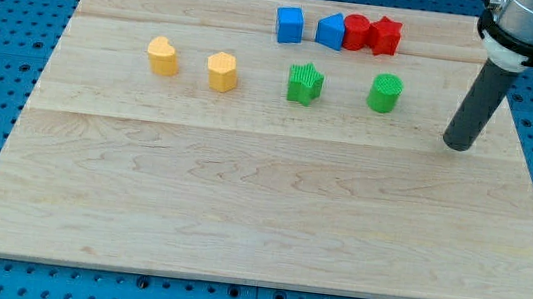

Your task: Move your arm towards top right

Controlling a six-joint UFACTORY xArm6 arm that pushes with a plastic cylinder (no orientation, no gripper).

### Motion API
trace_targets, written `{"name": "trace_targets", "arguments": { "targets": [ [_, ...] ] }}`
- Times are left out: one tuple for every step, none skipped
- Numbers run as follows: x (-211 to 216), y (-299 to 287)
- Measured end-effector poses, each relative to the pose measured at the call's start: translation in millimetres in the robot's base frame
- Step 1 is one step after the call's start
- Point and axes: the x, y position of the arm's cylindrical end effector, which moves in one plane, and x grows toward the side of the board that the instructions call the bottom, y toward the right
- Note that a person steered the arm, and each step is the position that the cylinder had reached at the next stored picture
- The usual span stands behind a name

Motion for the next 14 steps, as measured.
{"name": "trace_targets", "arguments": {
  "targets": [
    [0.0,0.8],
    [0.0,0.8],
    [-2.4,-4.3],
    [-4.3,-15.1],
    [-15.1,-24.0],
    [-22.4,-24.0],
    [-23.5,-15.8],
    [-23.5,-2.8],
    [-23.5,9.9],
    [-33.8,12.8],
    [-51.7,21.5],
    [-64.5,28.8],
    [-65.0,50.9],
    [-72.7,62.6]
  ]
}}
